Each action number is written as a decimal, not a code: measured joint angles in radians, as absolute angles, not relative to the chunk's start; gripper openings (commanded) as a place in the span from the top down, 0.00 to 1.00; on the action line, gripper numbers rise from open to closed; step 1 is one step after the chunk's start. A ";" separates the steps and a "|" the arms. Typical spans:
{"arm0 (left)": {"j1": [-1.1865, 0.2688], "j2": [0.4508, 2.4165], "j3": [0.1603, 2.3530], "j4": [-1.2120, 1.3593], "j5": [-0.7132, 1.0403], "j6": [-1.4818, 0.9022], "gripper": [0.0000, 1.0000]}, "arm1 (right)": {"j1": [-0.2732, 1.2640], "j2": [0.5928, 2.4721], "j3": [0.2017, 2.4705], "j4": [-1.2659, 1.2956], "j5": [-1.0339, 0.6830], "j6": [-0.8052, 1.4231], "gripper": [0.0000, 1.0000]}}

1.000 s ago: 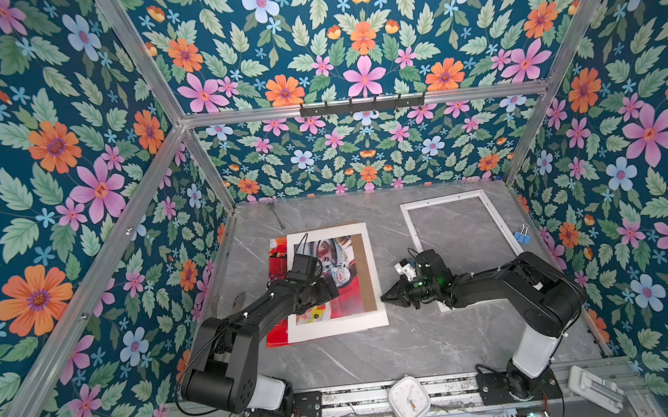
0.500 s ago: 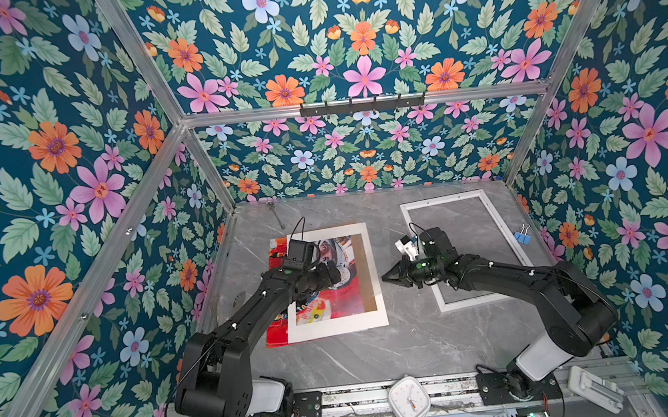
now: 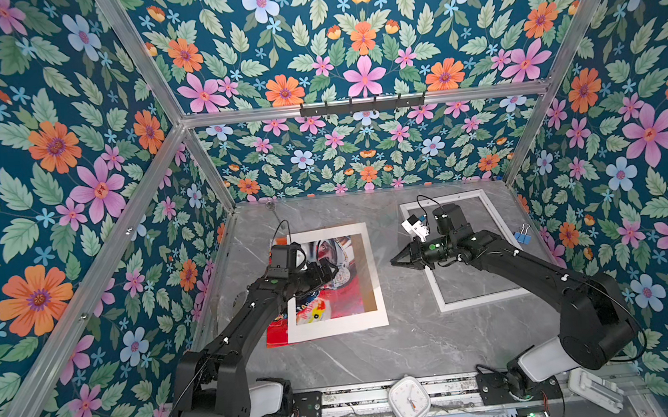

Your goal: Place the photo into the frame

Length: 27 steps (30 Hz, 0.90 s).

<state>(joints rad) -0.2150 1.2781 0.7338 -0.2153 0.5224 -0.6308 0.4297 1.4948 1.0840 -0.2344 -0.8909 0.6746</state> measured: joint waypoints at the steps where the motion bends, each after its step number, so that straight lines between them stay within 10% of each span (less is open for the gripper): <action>1: -0.199 1.272 0.719 -0.200 0.550 -0.633 0.01 | 0.428 1.496 1.097 -0.245 -0.905 0.667 1.00; 27: -0.131 1.116 0.330 0.062 0.725 -0.981 0.00 | 0.423 1.574 1.201 -0.104 -1.062 0.757 1.00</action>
